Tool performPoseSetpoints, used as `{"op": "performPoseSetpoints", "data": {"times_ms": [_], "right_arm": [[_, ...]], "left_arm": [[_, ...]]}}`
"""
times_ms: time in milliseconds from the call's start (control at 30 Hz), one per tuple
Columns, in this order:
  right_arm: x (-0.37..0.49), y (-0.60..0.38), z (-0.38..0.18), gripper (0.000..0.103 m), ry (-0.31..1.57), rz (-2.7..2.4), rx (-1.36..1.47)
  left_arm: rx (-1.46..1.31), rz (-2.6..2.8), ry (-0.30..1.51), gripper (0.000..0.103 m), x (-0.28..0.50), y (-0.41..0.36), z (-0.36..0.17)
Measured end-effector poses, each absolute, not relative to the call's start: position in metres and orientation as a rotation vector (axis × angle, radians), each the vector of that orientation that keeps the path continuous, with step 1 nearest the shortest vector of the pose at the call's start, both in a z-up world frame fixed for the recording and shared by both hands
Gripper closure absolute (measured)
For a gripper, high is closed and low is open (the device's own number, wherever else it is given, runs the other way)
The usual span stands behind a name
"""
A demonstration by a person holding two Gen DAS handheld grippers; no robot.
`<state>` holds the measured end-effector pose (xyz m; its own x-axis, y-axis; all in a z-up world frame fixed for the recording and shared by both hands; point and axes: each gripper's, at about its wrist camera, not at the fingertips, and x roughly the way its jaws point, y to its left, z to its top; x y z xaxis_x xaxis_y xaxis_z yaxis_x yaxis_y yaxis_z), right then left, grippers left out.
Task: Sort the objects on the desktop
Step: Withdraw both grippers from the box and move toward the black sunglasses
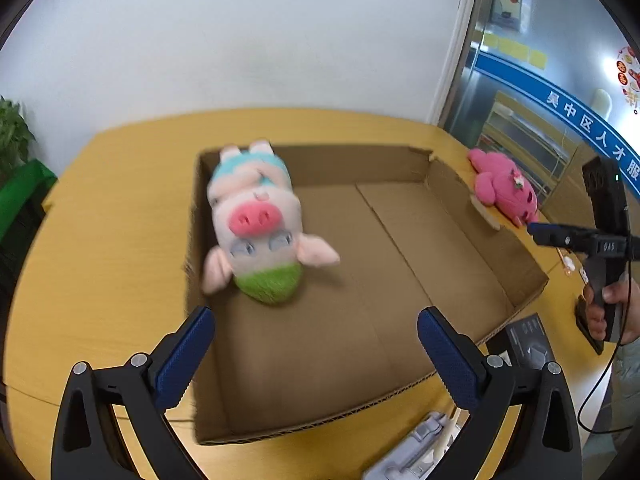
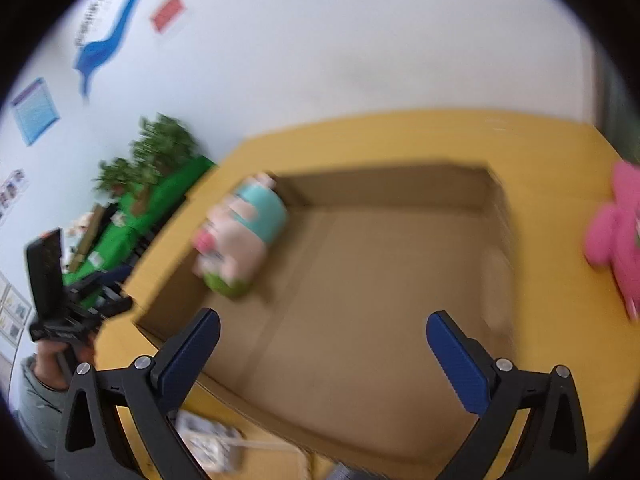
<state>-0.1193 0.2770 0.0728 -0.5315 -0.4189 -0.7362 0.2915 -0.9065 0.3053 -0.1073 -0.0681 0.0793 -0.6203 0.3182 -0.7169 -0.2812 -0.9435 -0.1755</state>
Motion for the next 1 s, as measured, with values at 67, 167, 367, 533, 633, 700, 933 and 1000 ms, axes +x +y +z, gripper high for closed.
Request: {"op": "performPoseSetpoints", "data": {"times_ms": [67,167,367,533,633,700,933,1000], "right_arm": [[-0.111,0.29,0.054,0.0,-0.206,-2.46,1.296],[-0.096,0.306,0.044,0.001,-0.252,-2.481,1.301],[-0.076,0.292,0.045,0.001,-0.138,-2.507,1.255],[-0.067,0.297,0.058,0.001,-0.294,-2.457,1.185],[-0.05,0.302,0.095,0.001,-0.39,-2.45,1.04],[-0.036,0.304,0.116,0.001,-0.466,-2.416,0.957],[-0.004,0.285,0.119,0.001,-0.543,-2.253,0.97],[0.0,0.292,0.114,0.001,-0.682,-2.163,0.951]], "left_arm": [[-1.216,2.566,-0.098,0.001,-0.114,-0.066,0.057],[-1.27,2.536,-0.188,0.001,-0.115,-0.07,0.036],[-1.294,2.553,-0.141,0.001,-0.098,-0.062,0.027],[-1.259,2.581,-0.107,0.001,-0.077,-0.055,0.043],[-1.165,2.619,-0.062,0.001,-0.055,-0.05,0.064],[-1.097,2.639,-0.041,0.001,-0.04,-0.047,0.077],[-0.918,2.67,-0.095,0.0,0.01,-0.039,0.113],[-0.863,2.703,-0.079,0.0,0.023,-0.034,0.118]]}}
